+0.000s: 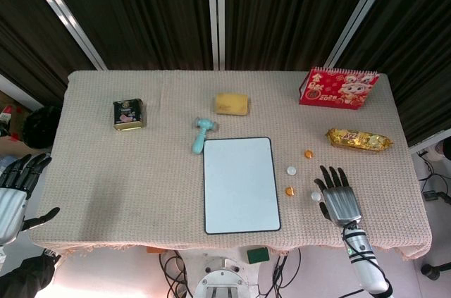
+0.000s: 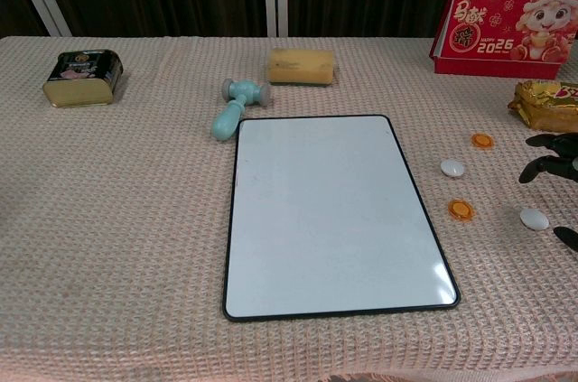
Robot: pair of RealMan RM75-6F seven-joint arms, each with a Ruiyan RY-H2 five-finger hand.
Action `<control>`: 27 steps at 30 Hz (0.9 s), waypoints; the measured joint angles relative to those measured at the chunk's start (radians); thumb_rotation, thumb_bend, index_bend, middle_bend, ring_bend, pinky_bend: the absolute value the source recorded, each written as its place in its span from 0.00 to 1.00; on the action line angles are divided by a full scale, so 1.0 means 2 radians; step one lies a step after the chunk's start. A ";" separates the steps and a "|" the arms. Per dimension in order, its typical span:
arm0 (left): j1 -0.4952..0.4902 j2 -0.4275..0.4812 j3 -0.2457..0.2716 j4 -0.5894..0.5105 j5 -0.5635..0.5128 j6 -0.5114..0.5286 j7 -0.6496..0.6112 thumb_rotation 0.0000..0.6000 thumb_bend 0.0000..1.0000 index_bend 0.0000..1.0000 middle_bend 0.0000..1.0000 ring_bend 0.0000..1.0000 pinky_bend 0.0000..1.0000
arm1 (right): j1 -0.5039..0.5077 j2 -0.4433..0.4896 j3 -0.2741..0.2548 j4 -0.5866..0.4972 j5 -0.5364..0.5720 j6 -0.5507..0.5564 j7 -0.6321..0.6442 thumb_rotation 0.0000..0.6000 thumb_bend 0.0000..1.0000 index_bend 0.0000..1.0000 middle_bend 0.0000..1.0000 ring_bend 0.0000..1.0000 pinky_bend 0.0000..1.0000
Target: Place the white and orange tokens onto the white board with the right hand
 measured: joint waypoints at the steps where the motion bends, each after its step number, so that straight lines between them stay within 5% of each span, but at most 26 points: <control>1: 0.000 0.000 0.000 0.000 0.000 0.000 0.000 1.00 0.09 0.09 0.07 0.00 0.11 | 0.000 0.000 0.000 0.000 0.000 -0.001 0.001 1.00 0.37 0.31 0.00 0.00 0.00; 27: 0.003 0.001 0.000 0.001 0.001 0.006 -0.004 1.00 0.09 0.09 0.07 0.00 0.11 | 0.010 -0.027 0.004 0.021 0.002 -0.005 -0.011 1.00 0.38 0.48 0.00 0.00 0.00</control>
